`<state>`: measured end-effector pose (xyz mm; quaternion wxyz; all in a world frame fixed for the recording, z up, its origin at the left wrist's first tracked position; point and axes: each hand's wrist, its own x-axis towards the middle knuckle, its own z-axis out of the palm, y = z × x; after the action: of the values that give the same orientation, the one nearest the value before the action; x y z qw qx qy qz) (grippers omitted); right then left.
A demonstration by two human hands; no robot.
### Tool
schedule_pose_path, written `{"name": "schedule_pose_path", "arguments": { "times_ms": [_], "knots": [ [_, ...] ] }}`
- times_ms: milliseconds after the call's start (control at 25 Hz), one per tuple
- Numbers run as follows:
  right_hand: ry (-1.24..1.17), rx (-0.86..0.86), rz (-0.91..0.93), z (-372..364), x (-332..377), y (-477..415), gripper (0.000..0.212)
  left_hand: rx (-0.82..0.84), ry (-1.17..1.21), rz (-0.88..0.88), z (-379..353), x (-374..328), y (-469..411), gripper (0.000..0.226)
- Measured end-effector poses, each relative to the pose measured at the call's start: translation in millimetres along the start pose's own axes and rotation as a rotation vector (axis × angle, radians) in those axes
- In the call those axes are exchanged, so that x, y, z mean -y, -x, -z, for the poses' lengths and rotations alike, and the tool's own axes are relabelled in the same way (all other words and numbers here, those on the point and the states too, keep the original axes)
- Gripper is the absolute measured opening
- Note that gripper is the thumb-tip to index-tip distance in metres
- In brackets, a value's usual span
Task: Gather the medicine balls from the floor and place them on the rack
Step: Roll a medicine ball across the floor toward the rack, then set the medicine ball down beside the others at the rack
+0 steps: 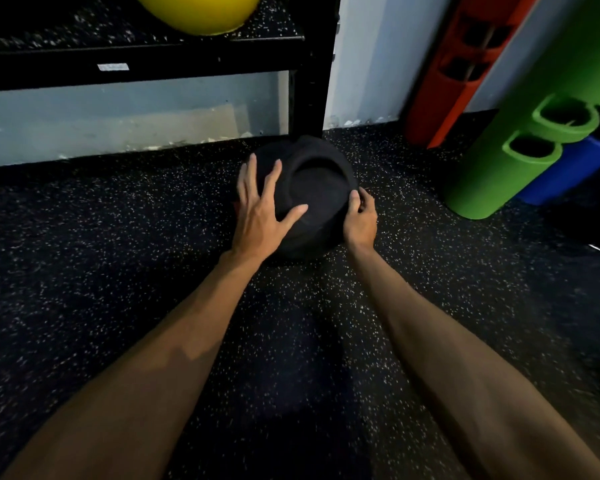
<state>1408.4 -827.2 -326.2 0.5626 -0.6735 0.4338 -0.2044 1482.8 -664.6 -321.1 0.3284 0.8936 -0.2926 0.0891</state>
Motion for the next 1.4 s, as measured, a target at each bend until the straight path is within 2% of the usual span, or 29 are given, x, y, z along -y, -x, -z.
{"name": "schedule_pose_path", "arguments": {
  "times_ms": [120, 320, 440, 560, 720, 840, 960, 1120, 1240, 1400],
  "knots": [
    [-0.061, 0.052, -0.049, 8.6, -19.6, -1.3, 0.057, -0.012, -0.093, 0.047, -13.7, -15.6, 2.3, 0.086],
    [-0.072, 0.073, -0.101, 18.6, -34.2, 4.4, 0.063, 0.021, -0.058, 0.073, -21.4, -30.2, 7.1, 0.104],
    [-0.003, 0.105, -0.139, 32.7, -28.1, 14.7, 0.061, 0.132, -0.119, 0.107, -8.8, -46.9, 17.0, 0.103],
    [0.215, 0.143, -0.175, 56.7, -4.4, 53.7, 0.052, 0.314, -0.156, 0.265, 30.7, -67.2, 30.8, 0.092],
    [0.59, 0.326, -0.086, 102.8, 74.8, 149.6, 0.032, 0.444, -0.139, 0.444, 145.0, -127.0, 62.0, 0.057],
    [0.816, 0.534, 0.021, 133.6, 154.5, 222.6, 0.031, 0.602, -0.177, 0.551, 244.1, -177.7, 82.1, 0.033],
    [0.945, 0.725, 0.127, 161.7, 252.7, 302.2, 0.033, 0.706, -0.199, 0.675, 360.0, -228.2, 102.4, 0.029],
    [0.994, 0.891, 0.164, 199.2, 361.4, 401.3, 0.029, 0.757, -0.147, 0.802, 494.0, -286.2, 146.5, 0.031],
    [1.017, 1.01, 0.221, 221.2, 413.4, 462.1, 0.03, 0.738, -0.112, 0.888, 570.9, -322.3, 193.2, 0.033],
    [1.048, 1.209, 0.395, 240.6, 446.5, 531.3, 0.029, 0.54, -0.039, 1.07, 640.5, -366.4, 270.8, 0.035]
  ]
}}
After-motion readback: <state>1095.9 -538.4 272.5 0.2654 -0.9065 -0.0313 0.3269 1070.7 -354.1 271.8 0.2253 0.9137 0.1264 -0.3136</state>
